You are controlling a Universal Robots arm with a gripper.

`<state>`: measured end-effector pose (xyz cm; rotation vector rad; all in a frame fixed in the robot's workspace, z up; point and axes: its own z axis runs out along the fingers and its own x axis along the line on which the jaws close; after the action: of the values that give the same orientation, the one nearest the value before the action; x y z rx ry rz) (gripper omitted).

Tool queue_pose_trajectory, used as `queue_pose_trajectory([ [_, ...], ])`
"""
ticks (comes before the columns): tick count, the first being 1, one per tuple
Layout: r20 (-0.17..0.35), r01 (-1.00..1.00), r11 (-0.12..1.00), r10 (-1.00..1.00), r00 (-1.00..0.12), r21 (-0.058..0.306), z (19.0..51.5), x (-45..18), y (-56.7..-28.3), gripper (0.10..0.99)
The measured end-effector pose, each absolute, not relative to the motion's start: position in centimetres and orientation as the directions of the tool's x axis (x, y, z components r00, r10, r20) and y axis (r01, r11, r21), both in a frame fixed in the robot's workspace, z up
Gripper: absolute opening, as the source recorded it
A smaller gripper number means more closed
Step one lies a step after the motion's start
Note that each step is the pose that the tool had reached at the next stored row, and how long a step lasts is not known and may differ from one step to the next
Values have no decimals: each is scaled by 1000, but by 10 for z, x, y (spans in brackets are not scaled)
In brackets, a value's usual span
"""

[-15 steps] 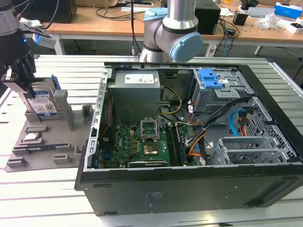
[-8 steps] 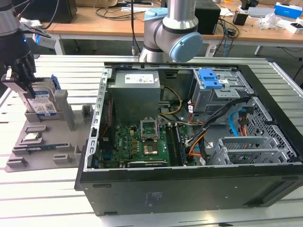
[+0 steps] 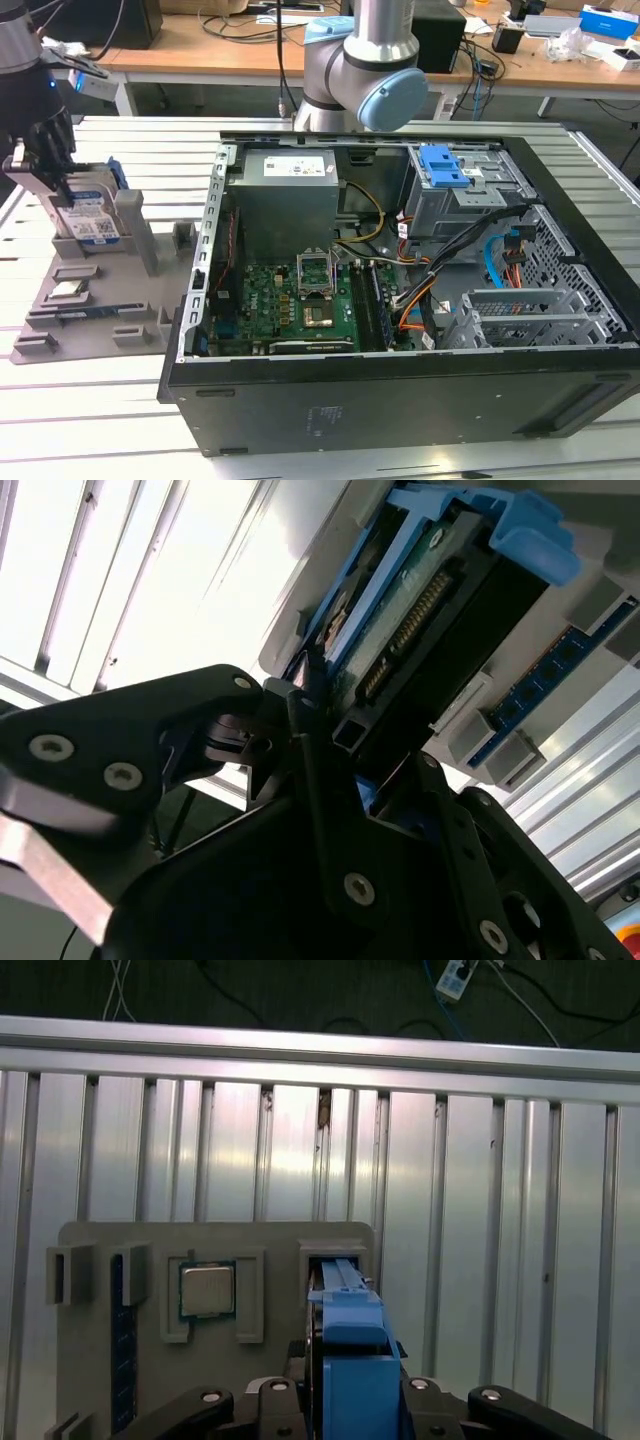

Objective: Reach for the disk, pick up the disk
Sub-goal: 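Pick up the disk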

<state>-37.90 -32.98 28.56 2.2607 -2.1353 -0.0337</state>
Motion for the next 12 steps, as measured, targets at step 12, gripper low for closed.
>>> queue_pose_trajectory([
  [12, 6, -998, -57, -998, 57, 38, 303, -379, -330, 365],
])
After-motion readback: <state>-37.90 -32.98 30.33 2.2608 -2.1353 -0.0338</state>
